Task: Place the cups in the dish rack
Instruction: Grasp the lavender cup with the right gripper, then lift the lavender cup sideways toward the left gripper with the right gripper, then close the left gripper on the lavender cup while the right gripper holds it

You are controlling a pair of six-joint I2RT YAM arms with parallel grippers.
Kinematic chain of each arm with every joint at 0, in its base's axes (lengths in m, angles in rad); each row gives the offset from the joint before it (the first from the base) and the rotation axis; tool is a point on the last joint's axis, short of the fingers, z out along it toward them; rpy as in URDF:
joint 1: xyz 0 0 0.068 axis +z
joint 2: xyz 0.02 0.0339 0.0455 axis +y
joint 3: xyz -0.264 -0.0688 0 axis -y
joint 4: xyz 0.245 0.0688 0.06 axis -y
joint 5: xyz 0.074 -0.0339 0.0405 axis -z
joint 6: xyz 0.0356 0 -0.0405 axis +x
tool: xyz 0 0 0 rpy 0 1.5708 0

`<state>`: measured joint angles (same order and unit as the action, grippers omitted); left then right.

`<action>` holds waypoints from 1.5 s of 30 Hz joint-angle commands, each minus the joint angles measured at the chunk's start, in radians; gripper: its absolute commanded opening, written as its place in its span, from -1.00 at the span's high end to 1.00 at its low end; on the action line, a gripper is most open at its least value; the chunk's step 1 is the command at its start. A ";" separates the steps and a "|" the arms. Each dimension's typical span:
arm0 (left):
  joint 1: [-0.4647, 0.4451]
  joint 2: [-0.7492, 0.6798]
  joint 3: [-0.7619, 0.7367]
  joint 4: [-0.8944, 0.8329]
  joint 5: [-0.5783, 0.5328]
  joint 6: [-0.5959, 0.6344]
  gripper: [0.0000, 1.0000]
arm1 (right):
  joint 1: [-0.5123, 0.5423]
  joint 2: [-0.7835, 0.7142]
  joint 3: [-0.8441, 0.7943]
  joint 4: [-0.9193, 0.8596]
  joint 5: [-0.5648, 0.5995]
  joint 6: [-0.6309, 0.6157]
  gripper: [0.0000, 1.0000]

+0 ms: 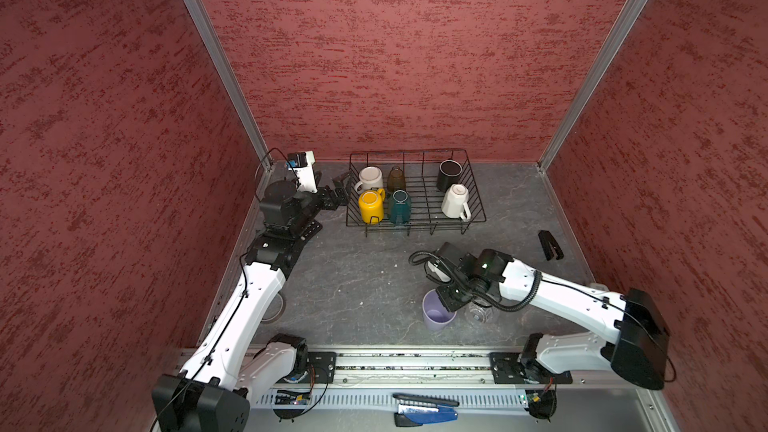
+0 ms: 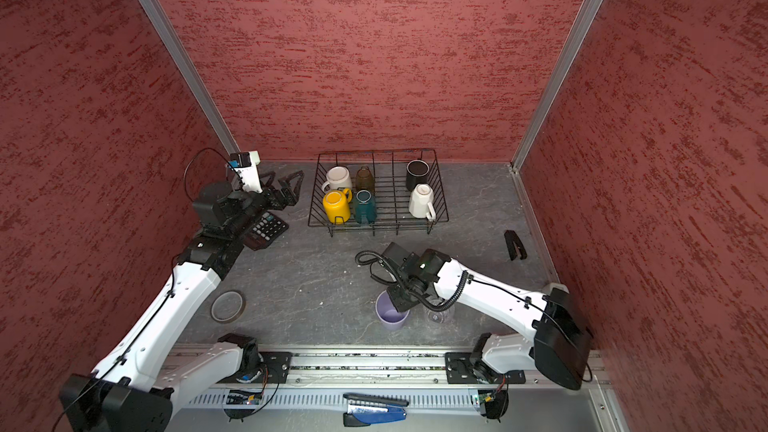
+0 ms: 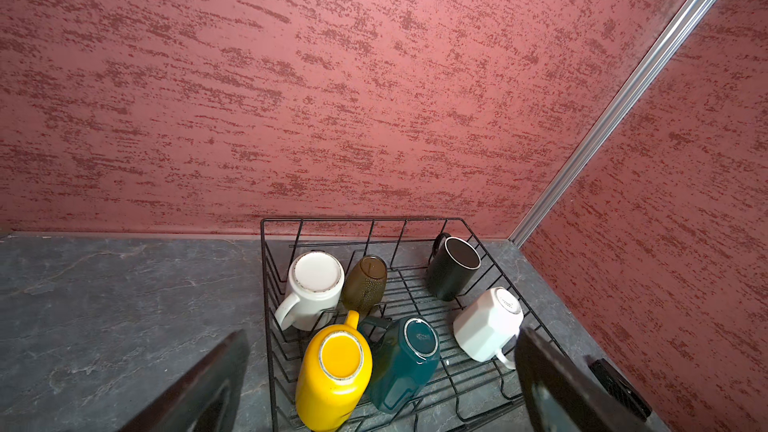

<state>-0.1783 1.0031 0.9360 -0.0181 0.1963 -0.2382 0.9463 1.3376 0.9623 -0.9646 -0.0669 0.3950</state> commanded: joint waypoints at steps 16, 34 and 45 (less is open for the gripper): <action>0.040 -0.170 -0.293 0.368 0.302 0.030 -0.99 | -0.242 -0.123 0.181 0.216 -0.324 0.058 1.00; -0.100 0.035 -0.440 0.834 0.705 0.194 -1.00 | -0.582 -0.127 0.125 0.945 -0.906 0.389 1.00; -0.135 0.129 -0.365 0.871 0.772 0.212 -0.99 | -0.495 -0.037 0.128 0.983 -0.996 0.345 1.00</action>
<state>-0.3042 1.1191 0.5362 0.8062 0.9314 -0.0444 0.4240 1.2892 1.0813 -0.0319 -1.0126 0.7547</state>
